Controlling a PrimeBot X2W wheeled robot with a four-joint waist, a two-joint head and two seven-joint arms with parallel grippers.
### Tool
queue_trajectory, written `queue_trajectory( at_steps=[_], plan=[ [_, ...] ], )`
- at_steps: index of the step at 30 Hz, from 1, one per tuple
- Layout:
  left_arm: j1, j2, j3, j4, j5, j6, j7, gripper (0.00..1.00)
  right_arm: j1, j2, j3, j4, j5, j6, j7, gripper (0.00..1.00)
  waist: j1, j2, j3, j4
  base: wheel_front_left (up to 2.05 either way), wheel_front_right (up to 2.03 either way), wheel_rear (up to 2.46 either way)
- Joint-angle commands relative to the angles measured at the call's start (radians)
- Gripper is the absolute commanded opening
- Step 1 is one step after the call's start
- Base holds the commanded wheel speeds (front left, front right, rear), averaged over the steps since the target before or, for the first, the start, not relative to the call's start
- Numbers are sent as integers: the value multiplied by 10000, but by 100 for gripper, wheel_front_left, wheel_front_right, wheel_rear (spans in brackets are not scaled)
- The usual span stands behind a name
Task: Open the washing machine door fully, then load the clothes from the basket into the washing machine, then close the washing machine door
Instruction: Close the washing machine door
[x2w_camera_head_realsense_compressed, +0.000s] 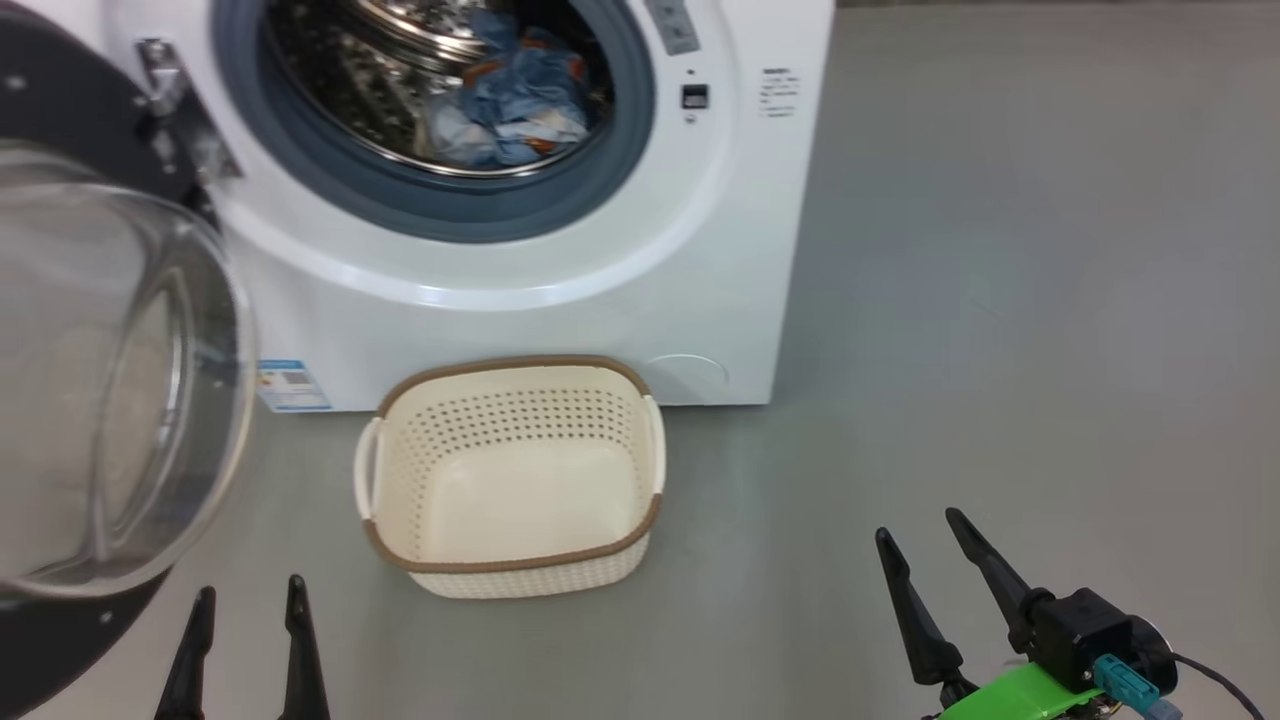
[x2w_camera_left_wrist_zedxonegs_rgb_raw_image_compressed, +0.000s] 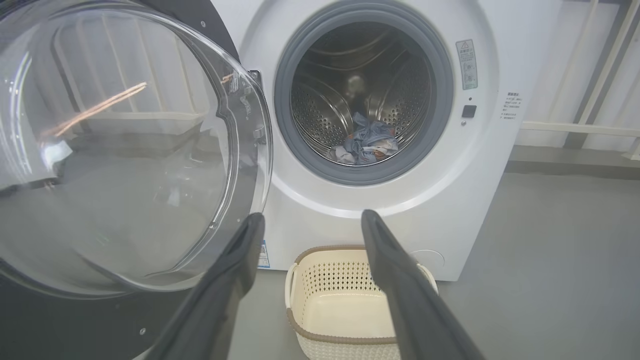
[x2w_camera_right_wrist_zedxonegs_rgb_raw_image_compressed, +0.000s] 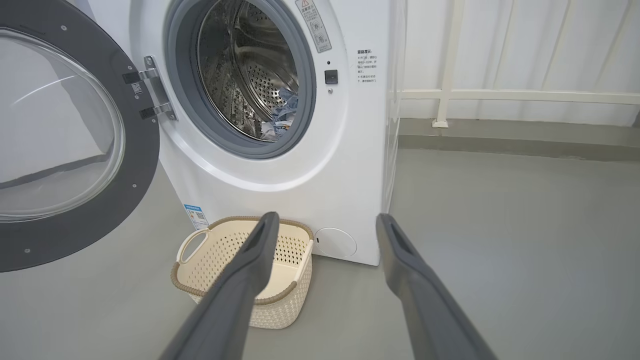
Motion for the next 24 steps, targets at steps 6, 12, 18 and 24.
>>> queue_trajectory(
  at_steps=[6, 12, 18, 24],
  plan=[
    [-67, 51, 307, -123, -93, -27, -63, 100, 76, 12, 404, -187, -26, 16, -48, 100, 0, 0, -500, 1602, 0, 0, 0],
    [-66, 51, 381, -83, -191, -23, -63, 100, 89, 12, 467, -172, -9, 16, -48, 100, 0, 0, -497, 2544, 0, 0, 0],
    [-97, 51, 450, 21, -213, -51, -63, 100, 107, 12, 518, -148, 60, 16, -48, 100, 0, 0, -649, 3311, 0, 0, 0],
    [-51, 51, 476, 84, -230, -27, -63, 100, 158, 12, 569, -143, 137, 16, -48, 100, 0, 0, -790, 3782, 0, 0, 0]
  ],
)
